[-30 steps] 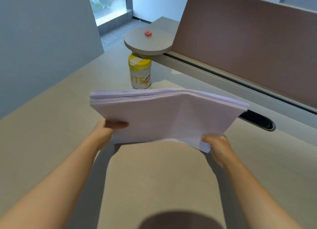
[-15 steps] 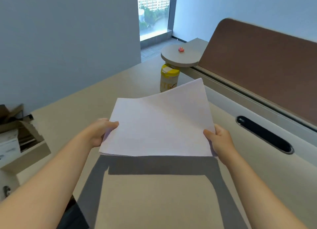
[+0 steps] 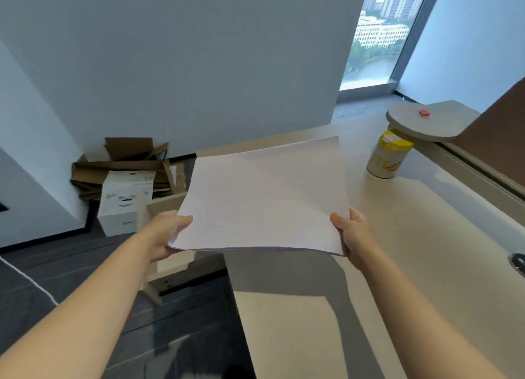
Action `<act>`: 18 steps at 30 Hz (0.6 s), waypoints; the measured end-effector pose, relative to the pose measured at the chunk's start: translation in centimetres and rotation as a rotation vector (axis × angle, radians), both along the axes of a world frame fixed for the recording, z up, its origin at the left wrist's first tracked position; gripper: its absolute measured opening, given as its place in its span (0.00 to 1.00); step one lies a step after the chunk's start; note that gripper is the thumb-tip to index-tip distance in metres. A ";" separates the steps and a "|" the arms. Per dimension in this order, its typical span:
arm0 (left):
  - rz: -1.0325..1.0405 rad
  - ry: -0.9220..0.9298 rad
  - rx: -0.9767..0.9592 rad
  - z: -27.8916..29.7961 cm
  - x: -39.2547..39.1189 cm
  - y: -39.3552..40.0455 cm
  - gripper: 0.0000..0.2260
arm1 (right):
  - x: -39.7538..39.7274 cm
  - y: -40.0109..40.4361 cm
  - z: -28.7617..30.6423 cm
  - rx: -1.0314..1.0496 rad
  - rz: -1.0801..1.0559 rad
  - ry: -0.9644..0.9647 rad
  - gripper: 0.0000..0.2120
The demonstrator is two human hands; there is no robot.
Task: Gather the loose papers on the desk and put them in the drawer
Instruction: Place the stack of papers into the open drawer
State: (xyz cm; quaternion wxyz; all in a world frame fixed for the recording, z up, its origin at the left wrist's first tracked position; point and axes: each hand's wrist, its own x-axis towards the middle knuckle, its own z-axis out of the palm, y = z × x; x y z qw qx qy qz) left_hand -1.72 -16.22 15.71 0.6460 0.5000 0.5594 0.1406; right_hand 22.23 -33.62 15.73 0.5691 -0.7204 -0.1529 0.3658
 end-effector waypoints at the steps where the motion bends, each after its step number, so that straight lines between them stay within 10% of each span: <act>1: 0.024 0.038 0.047 -0.3 -1.1 0.4 0.12 | -0.6 1.2 -0.1 -0.027 0.032 -0.028 0.13; 18: 0.517 0.042 0.255 -5.6 -15.7 11.9 0.17 | -8.8 19.4 -5.9 -0.309 0.361 -0.260 0.19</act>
